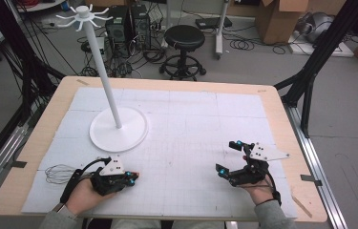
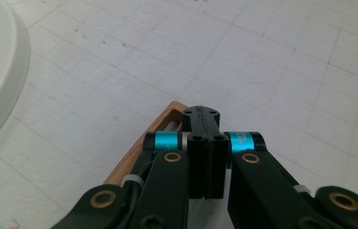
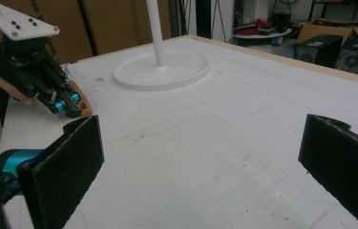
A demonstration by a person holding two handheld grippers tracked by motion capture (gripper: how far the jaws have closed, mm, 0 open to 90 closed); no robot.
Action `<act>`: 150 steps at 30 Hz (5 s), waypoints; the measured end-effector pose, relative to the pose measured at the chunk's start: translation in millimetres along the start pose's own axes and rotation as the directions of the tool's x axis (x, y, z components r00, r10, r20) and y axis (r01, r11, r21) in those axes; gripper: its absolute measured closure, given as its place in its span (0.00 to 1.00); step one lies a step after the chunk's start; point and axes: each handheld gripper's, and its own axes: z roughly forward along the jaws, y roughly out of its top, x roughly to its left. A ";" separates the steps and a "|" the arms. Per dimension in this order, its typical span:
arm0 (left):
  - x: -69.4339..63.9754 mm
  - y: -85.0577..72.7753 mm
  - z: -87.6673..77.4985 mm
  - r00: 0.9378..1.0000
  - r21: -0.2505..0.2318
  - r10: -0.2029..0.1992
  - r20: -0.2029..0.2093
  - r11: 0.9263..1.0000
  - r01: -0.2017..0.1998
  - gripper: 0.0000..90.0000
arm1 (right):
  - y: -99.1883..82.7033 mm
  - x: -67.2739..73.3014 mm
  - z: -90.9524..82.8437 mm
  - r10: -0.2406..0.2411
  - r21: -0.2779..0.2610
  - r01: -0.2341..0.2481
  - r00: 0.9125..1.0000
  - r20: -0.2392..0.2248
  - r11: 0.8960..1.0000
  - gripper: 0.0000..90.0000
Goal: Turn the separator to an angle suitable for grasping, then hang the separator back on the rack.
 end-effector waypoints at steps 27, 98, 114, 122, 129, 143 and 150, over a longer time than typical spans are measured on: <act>19.1 3.5 6.2 0.997 -0.042 -0.035 -0.074 0.999 0.032 1.00 | 0.2 0.2 -0.2 -0.001 0.000 0.001 1.000 0.000 1.000 0.01; 57.6 -17.5 -80.6 0.994 -0.072 -0.044 -0.096 0.997 0.037 0.86 | 0.0 0.3 -0.6 0.013 0.003 -0.013 1.000 -0.003 1.000 0.01; 59.7 7.8 -107.2 0.995 -0.030 0.087 0.055 0.996 -0.086 0.36 | 0.7 -0.5 -0.5 0.019 -0.014 -0.019 1.000 -0.009 1.000 0.01; 57.5 18.8 -96.8 0.977 0.087 0.178 0.120 0.978 -0.189 0.21 | 0.4 -1.7 0.5 0.018 -0.015 -0.018 1.000 -0.013 1.000 0.01; 60.6 20.1 -89.0 0.974 0.137 0.179 0.138 0.971 -0.198 0.23 | 0.6 -0.8 -0.2 0.020 -0.014 -0.020 1.000 -0.013 1.000 0.01; 63.4 20.9 -65.1 0.963 0.259 0.196 0.182 0.936 -0.240 0.29 | 0.9 -0.9 -0.9 0.020 -0.019 -0.020 1.000 -0.017 1.000 0.01; 58.9 22.7 -52.1 0.959 0.312 0.202 0.200 0.914 -0.258 0.36 | 1.2 0.0 -1.5 0.014 -0.018 -0.014 1.000 -0.015 1.000 0.01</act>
